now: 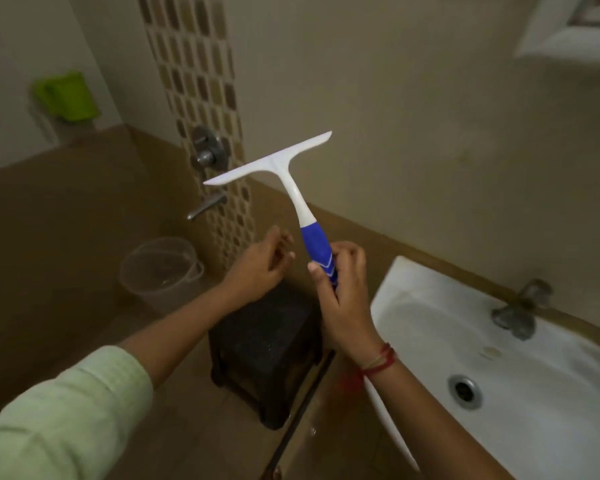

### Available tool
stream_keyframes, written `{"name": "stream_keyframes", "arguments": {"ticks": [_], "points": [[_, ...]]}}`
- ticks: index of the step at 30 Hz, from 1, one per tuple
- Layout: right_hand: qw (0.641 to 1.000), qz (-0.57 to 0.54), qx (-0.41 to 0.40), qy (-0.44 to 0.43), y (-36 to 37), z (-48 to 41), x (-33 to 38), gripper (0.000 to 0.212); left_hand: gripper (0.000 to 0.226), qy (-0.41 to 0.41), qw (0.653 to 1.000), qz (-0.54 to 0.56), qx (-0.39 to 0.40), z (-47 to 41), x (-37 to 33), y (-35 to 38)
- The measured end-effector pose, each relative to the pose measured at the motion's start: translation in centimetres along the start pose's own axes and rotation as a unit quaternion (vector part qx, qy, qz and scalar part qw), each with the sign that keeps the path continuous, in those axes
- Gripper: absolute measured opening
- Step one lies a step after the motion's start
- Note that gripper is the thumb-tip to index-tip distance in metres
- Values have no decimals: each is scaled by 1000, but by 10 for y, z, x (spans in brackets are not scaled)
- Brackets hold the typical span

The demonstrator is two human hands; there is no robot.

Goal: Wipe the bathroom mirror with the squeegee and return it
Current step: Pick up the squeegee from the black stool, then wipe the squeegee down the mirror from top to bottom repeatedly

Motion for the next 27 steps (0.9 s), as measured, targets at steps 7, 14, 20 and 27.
{"name": "stream_keyframes", "arguments": {"ticks": [7,14,20,27], "points": [[990,-24,-92,-108,-144,16,74,24,21,155,983,52,-85,-57,-173,-10],[957,-32,-223,-182,-273,47,123,31,29,321,932,17,-166,-95,-317,-28],[932,-9,-271,-239,-341,32,165,59,9,377,895,-25,-238,-143,-386,-74],[892,48,-332,-303,-377,-11,230,49,19,429,841,-60,-325,-197,-446,-148]]}}
Point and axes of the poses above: each hand's wrist, its own z-axis away from the middle knuckle, its own y-axis out of the palm, x = y × z, the point moved 10 cm from there along -z, towards the middle knuckle, and after that the axes turned 5 degrees about y, right-handed, at the moved point
